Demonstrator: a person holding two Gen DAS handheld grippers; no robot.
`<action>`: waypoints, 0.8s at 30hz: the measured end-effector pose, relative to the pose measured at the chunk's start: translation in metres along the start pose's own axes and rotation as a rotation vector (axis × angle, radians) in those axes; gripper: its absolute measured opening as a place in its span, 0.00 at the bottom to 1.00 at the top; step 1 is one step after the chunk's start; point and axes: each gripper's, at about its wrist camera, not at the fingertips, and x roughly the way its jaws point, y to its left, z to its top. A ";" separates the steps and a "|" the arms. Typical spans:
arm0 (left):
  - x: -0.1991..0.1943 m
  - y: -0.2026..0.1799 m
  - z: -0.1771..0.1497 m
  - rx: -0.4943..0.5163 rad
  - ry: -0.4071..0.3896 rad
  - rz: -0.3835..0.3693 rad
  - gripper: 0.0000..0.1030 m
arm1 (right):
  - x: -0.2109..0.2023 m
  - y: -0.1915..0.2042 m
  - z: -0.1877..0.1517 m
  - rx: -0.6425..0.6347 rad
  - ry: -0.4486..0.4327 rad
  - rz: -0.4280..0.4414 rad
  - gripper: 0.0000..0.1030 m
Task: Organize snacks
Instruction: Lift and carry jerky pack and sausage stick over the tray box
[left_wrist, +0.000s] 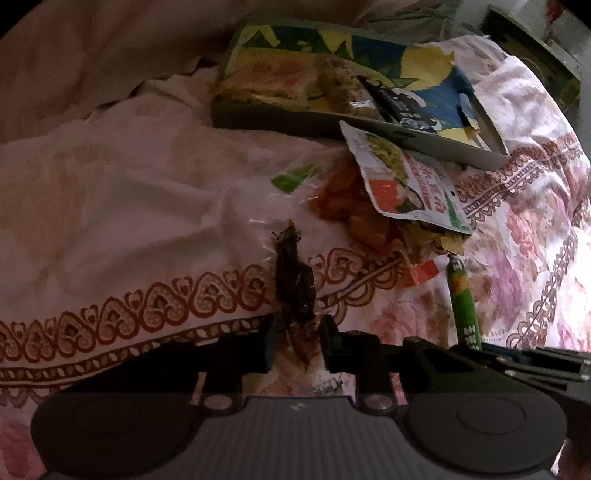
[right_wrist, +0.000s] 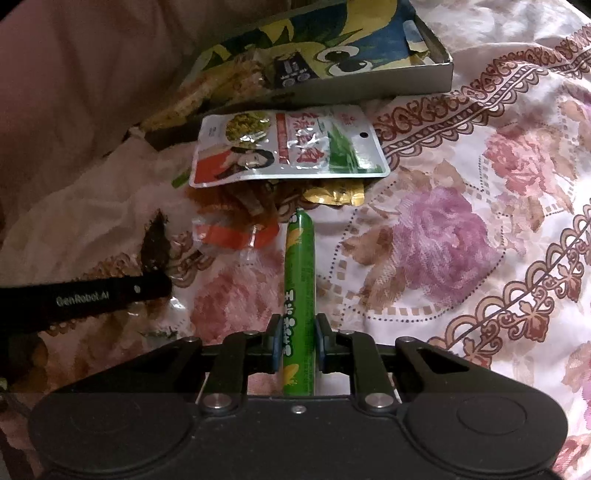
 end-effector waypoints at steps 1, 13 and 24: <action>-0.002 -0.002 -0.001 0.010 -0.006 0.003 0.19 | -0.001 0.000 0.000 0.004 -0.006 0.007 0.18; -0.024 -0.007 -0.008 0.004 -0.067 0.002 0.10 | -0.015 0.000 0.003 0.023 -0.085 0.076 0.18; -0.029 -0.006 -0.009 -0.015 -0.074 -0.012 0.06 | -0.015 0.001 0.005 0.030 -0.101 0.110 0.18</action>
